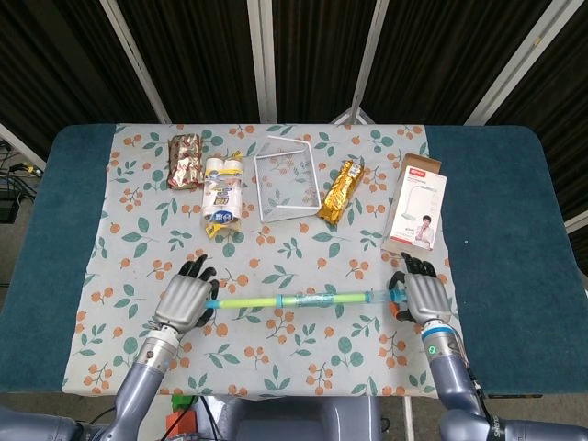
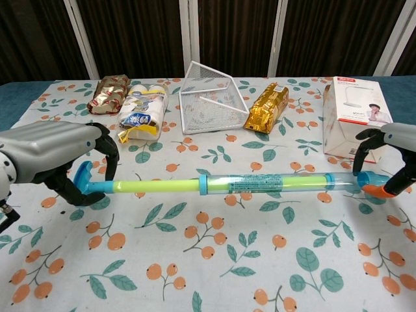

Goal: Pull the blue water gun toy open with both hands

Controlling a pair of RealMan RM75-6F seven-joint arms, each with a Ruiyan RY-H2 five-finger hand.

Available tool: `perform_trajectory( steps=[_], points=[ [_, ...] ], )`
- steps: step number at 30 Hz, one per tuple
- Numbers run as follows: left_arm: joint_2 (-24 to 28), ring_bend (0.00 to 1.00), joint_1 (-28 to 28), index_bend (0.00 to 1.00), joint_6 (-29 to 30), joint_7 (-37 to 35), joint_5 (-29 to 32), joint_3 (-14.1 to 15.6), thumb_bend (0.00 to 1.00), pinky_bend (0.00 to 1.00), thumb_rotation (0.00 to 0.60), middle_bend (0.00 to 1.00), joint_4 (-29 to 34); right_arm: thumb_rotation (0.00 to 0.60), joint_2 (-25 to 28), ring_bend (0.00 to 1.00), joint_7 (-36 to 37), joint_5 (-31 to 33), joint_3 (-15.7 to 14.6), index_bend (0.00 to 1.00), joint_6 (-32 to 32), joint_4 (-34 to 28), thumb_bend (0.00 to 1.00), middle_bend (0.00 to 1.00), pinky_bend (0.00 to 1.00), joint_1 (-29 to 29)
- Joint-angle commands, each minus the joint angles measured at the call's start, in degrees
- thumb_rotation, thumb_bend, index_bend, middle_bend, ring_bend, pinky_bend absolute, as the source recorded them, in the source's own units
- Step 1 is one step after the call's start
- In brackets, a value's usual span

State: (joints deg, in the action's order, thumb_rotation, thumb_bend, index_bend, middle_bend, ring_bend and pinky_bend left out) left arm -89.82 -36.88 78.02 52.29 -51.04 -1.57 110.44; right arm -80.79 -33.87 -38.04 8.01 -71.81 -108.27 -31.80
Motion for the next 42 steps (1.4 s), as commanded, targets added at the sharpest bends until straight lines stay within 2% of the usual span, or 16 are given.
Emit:
perform_trajectory(
  steps=[1,17,42],
  points=[
    [1.04,0.05,0.47,0.67,-0.13,-0.66,-0.33,0.29,0.5,0.15,0.6,0.23,0.08,0.6,0.28,0.0,0.14,0.11,-0.08,0.67,0.06,0.17,0.41,0.02,0.0,0.13],
    [7.12,0.05,2.75,0.67,-1.96,-4.78,-1.87,1.8,0.5,0.15,0.6,0.23,-0.37,0.6,1.76,0.0,0.67,0.5,0.03,0.68,0.3,1.13,0.41,0.03,0.0,0.43],
    [14.43,0.05,4.21,0.67,-5.37,-8.91,-4.18,2.23,0.5,0.15,0.6,0.23,-0.36,0.6,5.42,0.0,1.64,3.98,1.6,0.68,1.59,2.16,0.41,0.03,0.0,0.32]
  ],
)
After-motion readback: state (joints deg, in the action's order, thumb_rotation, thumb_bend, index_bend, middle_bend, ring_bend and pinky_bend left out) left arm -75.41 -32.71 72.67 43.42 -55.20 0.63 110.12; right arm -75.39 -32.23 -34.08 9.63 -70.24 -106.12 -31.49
